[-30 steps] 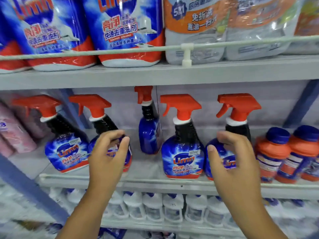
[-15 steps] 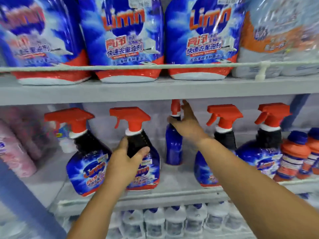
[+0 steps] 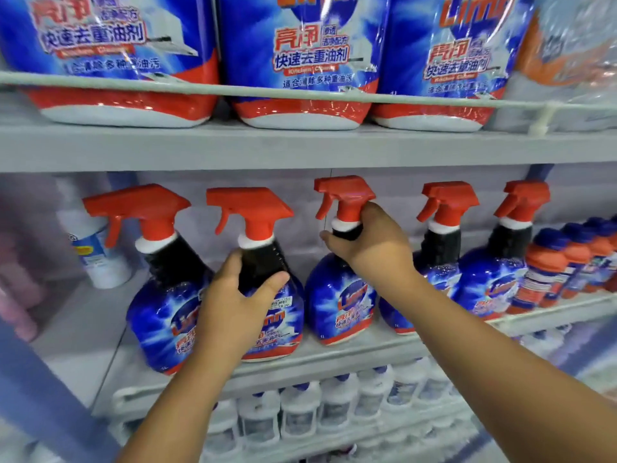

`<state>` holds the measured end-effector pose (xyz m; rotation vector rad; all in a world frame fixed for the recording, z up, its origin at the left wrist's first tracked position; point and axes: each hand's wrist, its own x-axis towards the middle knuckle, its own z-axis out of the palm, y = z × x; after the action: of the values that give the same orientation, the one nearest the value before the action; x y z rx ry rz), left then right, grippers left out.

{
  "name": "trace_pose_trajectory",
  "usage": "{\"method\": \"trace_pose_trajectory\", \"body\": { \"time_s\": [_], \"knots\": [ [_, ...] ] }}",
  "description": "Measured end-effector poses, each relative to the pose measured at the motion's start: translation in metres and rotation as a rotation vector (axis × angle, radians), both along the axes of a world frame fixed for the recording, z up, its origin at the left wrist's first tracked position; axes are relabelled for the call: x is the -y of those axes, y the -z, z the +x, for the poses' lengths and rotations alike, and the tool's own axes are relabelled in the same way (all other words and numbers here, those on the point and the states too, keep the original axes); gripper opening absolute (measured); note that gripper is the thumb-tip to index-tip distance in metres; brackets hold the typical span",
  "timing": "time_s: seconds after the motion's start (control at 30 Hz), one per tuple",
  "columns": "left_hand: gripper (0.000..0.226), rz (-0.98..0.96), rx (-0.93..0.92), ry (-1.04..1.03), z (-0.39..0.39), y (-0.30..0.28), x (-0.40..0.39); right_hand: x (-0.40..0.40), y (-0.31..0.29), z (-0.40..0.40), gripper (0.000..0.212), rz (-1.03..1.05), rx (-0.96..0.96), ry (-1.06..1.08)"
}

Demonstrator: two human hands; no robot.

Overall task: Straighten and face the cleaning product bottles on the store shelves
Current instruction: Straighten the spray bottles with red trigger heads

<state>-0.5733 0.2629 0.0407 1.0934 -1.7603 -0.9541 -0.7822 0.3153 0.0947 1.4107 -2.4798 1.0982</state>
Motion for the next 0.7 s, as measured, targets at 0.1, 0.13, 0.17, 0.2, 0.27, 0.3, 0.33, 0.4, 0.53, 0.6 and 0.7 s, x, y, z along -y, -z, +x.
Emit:
{"method": "trace_pose_trajectory", "body": {
  "time_s": [0.1, 0.13, 0.17, 0.2, 0.27, 0.3, 0.33, 0.4, 0.53, 0.6, 0.7],
  "knots": [
    [0.033, 0.016, -0.001, -0.015, -0.001, 0.002, -0.001, -0.019, -0.007, -0.003, 0.046, 0.043, -0.022, -0.103],
    [0.032, 0.018, 0.004, -0.024, -0.001, 0.002, -0.001, -0.025, -0.012, -0.007, 0.044, 0.094, 0.031, -0.170],
    [0.032, 0.020, 0.010, -0.032, -0.001, 0.002, -0.001, -0.031, -0.016, -0.012, 0.041, 0.156, 0.100, -0.248],
    [0.032, 0.017, 0.015, -0.037, -0.002, 0.002, -0.001, -0.035, -0.020, -0.017, 0.039, 0.221, 0.161, -0.323],
    [0.033, 0.012, 0.024, -0.049, -0.003, 0.002, -0.002, -0.039, -0.025, -0.030, 0.043, 0.311, 0.191, -0.425],
    [0.034, 0.014, 0.025, -0.056, -0.003, 0.002, -0.002, -0.038, -0.026, -0.034, 0.044, 0.326, 0.163, -0.443],
    [0.033, 0.015, 0.023, -0.062, -0.003, 0.003, -0.002, -0.037, -0.027, -0.037, 0.044, 0.331, 0.129, -0.446],
    [0.030, 0.017, 0.025, -0.069, -0.004, 0.003, -0.004, -0.035, -0.028, -0.039, 0.045, 0.320, 0.079, -0.441],
    [0.028, 0.018, 0.009, -0.090, -0.006, 0.002, -0.006, -0.034, -0.021, -0.043, 0.045, 0.286, 0.039, -0.417],
    [0.028, 0.015, 0.011, -0.100, -0.007, 0.001, -0.007, -0.035, -0.020, -0.045, 0.045, 0.274, 0.036, -0.401],
    [0.028, 0.010, 0.027, -0.107, -0.008, 0.001, -0.008, -0.035, -0.020, -0.047, 0.044, 0.274, 0.017, -0.414]
  ]
}}
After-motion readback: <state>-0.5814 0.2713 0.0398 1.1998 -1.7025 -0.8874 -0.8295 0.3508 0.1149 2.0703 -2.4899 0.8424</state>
